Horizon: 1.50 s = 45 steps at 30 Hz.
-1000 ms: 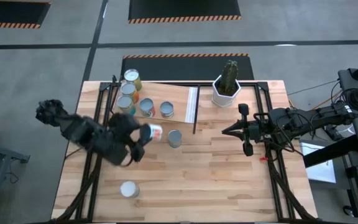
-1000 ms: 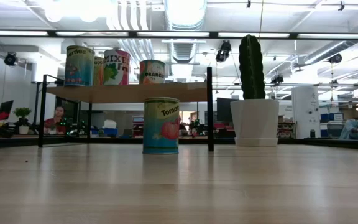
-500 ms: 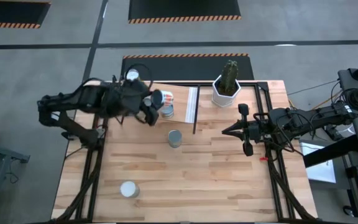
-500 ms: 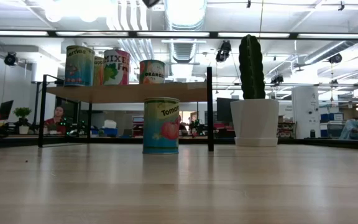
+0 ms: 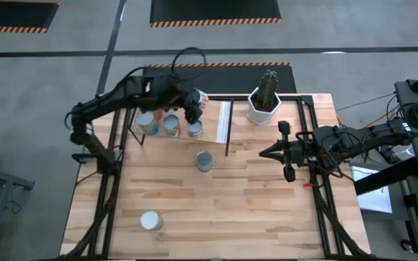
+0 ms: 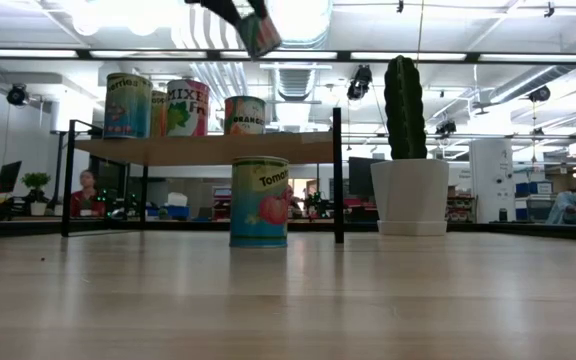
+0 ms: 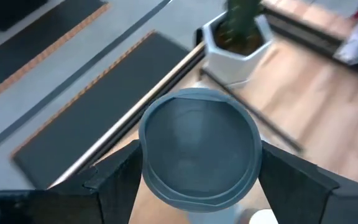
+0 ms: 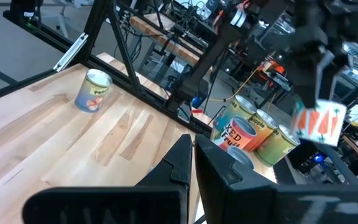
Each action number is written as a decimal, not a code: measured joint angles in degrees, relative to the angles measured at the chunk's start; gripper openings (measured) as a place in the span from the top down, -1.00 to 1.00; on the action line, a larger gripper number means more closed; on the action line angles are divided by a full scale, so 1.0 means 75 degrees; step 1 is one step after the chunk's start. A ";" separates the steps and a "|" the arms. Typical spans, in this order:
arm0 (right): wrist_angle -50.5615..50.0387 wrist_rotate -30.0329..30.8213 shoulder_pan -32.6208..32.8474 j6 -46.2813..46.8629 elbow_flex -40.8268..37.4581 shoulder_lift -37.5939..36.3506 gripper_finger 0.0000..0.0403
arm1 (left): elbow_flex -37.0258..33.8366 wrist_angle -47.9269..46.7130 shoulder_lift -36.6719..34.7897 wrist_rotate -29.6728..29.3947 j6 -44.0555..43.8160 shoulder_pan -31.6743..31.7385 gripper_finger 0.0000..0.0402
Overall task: Pick and place cans onto a shelf
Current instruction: Put the canned carrots on the shelf
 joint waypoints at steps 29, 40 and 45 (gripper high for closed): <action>-0.0154 0.0006 0.0000 -0.0201 0.0000 -0.0001 0.96 | 0.0464 -0.1278 0.2172 0.0421 0.0876 0.1300 -0.36; -0.0157 0.0006 -0.0001 -0.0226 0.0000 -0.0001 0.96 | 0.0473 -0.1456 0.2463 0.0647 0.0734 0.1418 -0.36; -0.0157 0.0006 0.0000 -0.0283 0.0000 -0.0001 0.96 | 0.0467 -0.1480 0.2489 0.0647 0.0597 0.1418 -0.36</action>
